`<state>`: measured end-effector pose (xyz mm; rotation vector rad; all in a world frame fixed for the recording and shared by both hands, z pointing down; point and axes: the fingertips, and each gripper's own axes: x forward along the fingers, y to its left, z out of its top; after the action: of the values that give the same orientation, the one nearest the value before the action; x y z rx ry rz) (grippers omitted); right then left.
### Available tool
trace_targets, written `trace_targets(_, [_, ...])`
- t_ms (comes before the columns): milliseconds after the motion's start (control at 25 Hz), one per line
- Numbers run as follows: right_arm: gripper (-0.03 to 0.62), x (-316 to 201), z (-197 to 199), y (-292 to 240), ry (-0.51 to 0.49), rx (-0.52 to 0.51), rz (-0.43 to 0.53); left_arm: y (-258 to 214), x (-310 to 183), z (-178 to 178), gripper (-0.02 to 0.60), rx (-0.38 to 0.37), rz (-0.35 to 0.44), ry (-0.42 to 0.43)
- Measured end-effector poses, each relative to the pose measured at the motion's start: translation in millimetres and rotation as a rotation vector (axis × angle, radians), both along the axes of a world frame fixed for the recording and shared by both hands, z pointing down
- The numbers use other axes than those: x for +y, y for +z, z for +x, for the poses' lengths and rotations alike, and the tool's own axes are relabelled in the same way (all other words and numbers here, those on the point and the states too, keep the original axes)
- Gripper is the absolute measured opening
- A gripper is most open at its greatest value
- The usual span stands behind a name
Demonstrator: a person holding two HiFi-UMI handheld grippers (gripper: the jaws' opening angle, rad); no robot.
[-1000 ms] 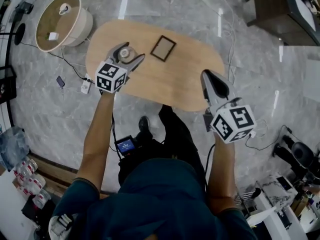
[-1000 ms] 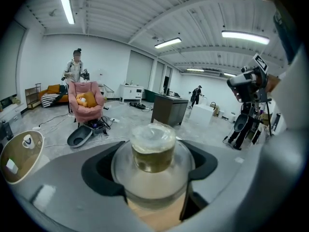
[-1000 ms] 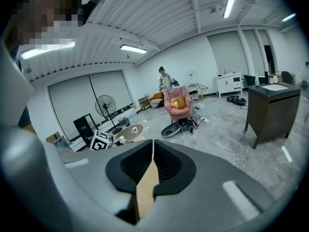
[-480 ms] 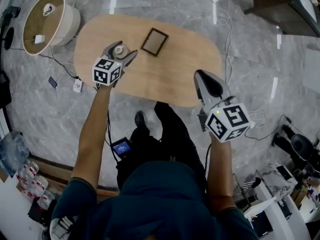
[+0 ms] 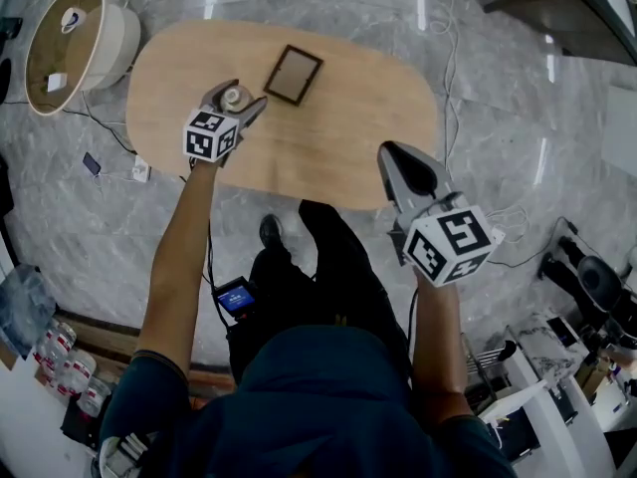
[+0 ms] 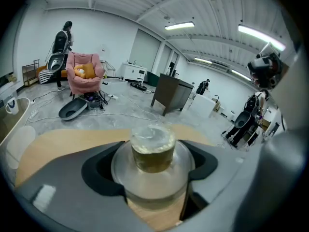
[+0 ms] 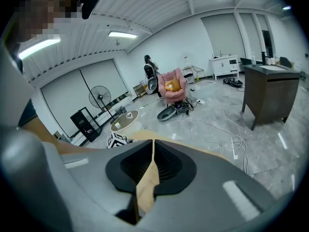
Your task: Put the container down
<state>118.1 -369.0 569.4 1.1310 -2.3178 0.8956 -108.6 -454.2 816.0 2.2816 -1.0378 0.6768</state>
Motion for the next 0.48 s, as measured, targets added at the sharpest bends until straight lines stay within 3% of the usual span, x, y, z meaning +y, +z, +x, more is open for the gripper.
trace_targets(480, [0.012,5,6,44,0.000,0.014,-0.078,83,5,-1,0.337,-0.042,-0.103,-0.014])
